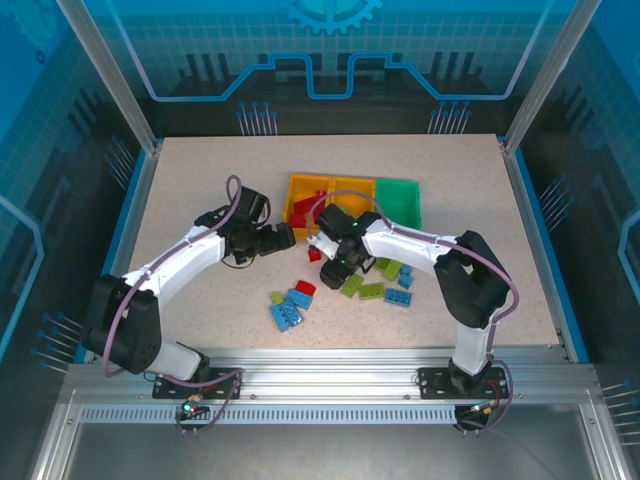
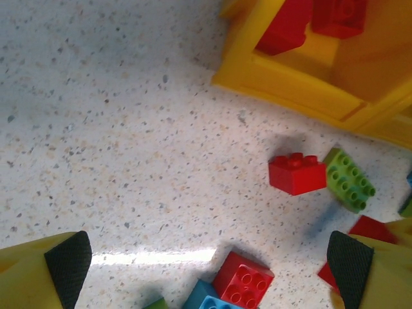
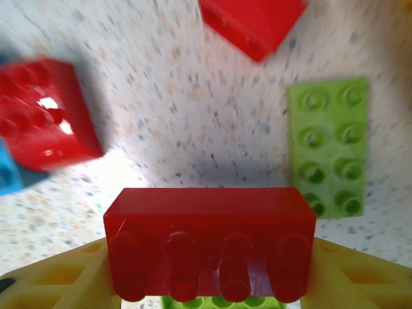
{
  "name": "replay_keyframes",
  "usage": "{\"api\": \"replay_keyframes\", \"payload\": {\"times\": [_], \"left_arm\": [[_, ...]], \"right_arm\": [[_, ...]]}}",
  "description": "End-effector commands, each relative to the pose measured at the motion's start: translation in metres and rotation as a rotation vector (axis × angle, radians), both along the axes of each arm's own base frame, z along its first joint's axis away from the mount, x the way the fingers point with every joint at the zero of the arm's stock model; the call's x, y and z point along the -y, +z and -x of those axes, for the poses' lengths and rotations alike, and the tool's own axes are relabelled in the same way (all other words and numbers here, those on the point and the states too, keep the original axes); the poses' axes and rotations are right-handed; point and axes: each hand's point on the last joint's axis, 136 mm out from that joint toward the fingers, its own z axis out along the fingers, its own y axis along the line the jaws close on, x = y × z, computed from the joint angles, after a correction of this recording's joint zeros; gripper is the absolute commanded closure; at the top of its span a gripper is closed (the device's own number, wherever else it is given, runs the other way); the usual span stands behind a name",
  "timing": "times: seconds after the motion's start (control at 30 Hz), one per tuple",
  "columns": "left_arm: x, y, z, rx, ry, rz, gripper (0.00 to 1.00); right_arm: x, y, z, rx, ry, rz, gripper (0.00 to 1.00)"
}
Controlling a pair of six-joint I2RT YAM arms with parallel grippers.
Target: Sort the legos into containers by color
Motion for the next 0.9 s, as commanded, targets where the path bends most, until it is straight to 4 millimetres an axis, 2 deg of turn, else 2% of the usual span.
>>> {"api": "replay_keyframes", "payload": {"times": [0.0, 0.17, 0.27, 0.37, 0.5, 0.6, 0.7, 0.73, 0.87], "left_arm": [[-0.011, -0.002, 0.006, 0.002, 0.039, -0.014, 0.01], [-0.010, -0.009, 0.013, -0.014, 0.040, 0.001, 0.01], [-0.005, -0.013, 0.017, -0.035, 0.020, 0.012, 0.01], [0.000, -0.016, 0.020, -0.047, 0.004, 0.006, 0.01], [0.016, -0.020, 0.022, -0.053, -0.035, -0.002, 0.01], [0.031, -0.025, 0.023, -0.067, -0.068, -0.004, 0.01], [0.046, -0.029, 0.022, -0.077, -0.106, -0.015, 0.01], [0.052, -0.030, 0.021, -0.079, -0.119, -0.017, 0.01], [0.068, -0.031, 0.015, -0.078, -0.146, -0.025, 0.01]], "right_arm": [[-0.015, 0.047, -0.016, 0.045, -0.038, -0.136, 0.38], [-0.027, 0.081, -0.064, 0.068, -0.178, -0.273, 0.39], [-0.036, 0.090, -0.093, 0.063, -0.249, -0.326, 0.41], [-0.041, 0.087, -0.125, 0.062, -0.320, -0.323, 0.40], [-0.050, 0.073, -0.153, 0.033, -0.381, -0.305, 0.40], [-0.052, 0.063, -0.168, 0.035, -0.428, -0.276, 0.38], [-0.049, 0.062, -0.178, 0.042, -0.472, -0.262, 0.29], [-0.049, 0.050, -0.179, 0.023, -0.486, -0.252, 0.25], [-0.050, 0.053, -0.177, 0.009, -0.502, -0.273, 0.14]]}}
